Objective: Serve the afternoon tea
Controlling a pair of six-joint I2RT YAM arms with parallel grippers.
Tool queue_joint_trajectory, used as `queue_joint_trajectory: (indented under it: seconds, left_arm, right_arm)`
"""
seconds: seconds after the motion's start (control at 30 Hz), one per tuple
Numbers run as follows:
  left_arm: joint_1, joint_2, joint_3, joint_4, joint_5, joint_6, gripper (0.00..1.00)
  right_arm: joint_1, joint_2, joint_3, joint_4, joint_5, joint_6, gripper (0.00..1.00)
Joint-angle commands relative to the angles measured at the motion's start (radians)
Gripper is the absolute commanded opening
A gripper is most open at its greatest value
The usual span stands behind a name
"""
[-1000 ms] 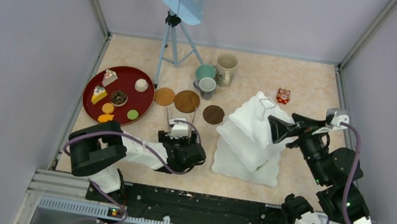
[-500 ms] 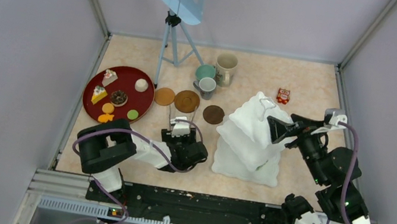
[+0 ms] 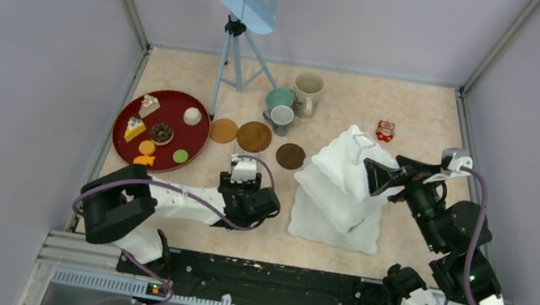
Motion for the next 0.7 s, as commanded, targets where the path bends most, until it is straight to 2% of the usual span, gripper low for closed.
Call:
queue_joint_trajectory:
  seconds: [0.0, 0.37, 0.57, 0.67]
  left_arm:
    - [0.015, -0.136, 0.073, -0.152, 0.073, 0.057, 0.65]
    - [0.105, -0.385, 0.267, -0.395, 0.293, 0.262, 0.61]
    - [0.182, -0.42, 0.428, -0.58, 0.356, 0.338, 0.6]
    - [0.268, -0.425, 0.491, -0.658, 0.373, 0.388, 0.6]
  right_arm:
    - [0.011, -0.014, 0.018, 0.014, 0.001, -0.015, 0.89]
    - [0.011, -0.026, 0.031, 0.01, 0.0, -0.005, 0.89]
    - [0.011, -0.035, 0.034, -0.011, -0.019, 0.023, 0.89]
    - [0.012, -0.04, 0.034, -0.031, -0.023, 0.034, 0.89]
